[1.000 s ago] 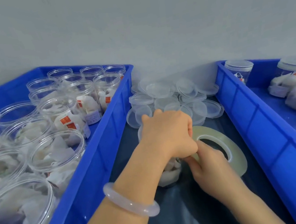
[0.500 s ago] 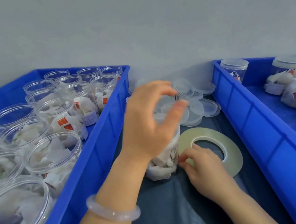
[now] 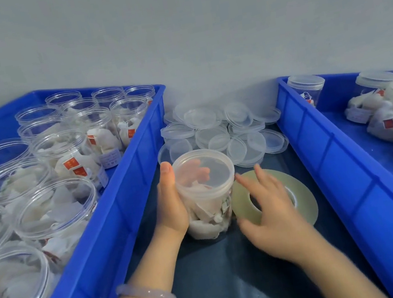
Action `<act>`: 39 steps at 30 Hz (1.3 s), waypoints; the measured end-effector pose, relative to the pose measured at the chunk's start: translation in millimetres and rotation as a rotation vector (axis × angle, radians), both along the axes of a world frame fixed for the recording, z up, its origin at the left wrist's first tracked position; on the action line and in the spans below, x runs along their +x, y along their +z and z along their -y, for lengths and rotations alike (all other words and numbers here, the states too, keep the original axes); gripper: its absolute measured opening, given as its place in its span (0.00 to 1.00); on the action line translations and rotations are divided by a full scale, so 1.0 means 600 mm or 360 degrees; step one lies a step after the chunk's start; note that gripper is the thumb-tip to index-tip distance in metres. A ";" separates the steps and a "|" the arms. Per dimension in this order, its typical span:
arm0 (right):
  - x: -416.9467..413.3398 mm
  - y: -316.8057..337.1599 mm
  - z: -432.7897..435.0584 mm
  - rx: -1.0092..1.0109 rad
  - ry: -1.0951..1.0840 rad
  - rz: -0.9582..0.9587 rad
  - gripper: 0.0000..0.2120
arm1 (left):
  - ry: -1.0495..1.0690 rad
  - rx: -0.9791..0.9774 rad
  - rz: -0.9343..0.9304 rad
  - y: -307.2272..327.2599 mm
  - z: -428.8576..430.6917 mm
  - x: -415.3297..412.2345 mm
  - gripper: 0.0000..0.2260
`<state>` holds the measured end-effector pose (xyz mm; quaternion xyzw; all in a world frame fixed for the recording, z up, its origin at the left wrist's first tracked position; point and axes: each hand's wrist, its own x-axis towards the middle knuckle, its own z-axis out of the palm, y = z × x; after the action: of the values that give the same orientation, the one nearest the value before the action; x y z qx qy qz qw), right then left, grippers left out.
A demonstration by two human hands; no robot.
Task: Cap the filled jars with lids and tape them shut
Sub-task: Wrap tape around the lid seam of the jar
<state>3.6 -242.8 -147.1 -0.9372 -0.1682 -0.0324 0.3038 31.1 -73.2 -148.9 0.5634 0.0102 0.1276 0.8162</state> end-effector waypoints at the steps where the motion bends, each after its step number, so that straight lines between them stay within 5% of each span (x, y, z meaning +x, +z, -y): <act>1: 0.003 0.013 0.004 0.0190 0.0118 -0.0001 0.39 | -0.0007 -0.0005 -0.0012 0.001 -0.001 0.000 0.31; 5: 0.017 0.043 -0.015 0.0854 0.0445 -0.0218 0.52 | -0.0008 -0.0056 -0.0043 0.001 -0.002 0.001 0.30; 10: 0.032 0.022 -0.045 0.1374 0.0381 -0.0104 0.38 | 0.0000 -0.0067 0.0020 -0.006 -0.003 0.008 0.28; 21: 0.039 0.013 -0.034 0.1559 0.0383 -0.0173 0.41 | -0.0086 -0.0018 0.0012 -0.005 -0.001 -0.006 0.34; 26: 0.028 0.015 -0.038 0.1583 0.0287 -0.0049 0.29 | 0.0027 0.0084 0.0065 -0.006 0.001 -0.010 0.32; 31: -0.004 -0.006 -0.061 0.1353 -0.0197 0.0489 0.09 | 0.0346 0.0400 0.0160 -0.002 0.013 -0.021 0.31; 34: -0.010 -0.003 -0.069 0.1441 -0.0011 0.0254 0.26 | 0.0229 0.0562 0.0332 0.001 0.007 -0.029 0.39; 37: -0.003 0.006 -0.063 0.1675 0.0060 0.0042 0.33 | 0.0174 0.0548 0.0361 0.014 -0.001 -0.039 0.20; 39: 0.001 0.008 -0.059 0.1788 0.0102 -0.0063 0.34 | 0.0139 0.0523 0.0329 0.019 -0.003 -0.041 0.19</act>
<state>4.2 -207.3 -142.1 -0.6263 -0.1478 -0.0900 0.7602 6.4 -71.5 -137.7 0.6721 -0.0703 0.2201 0.7035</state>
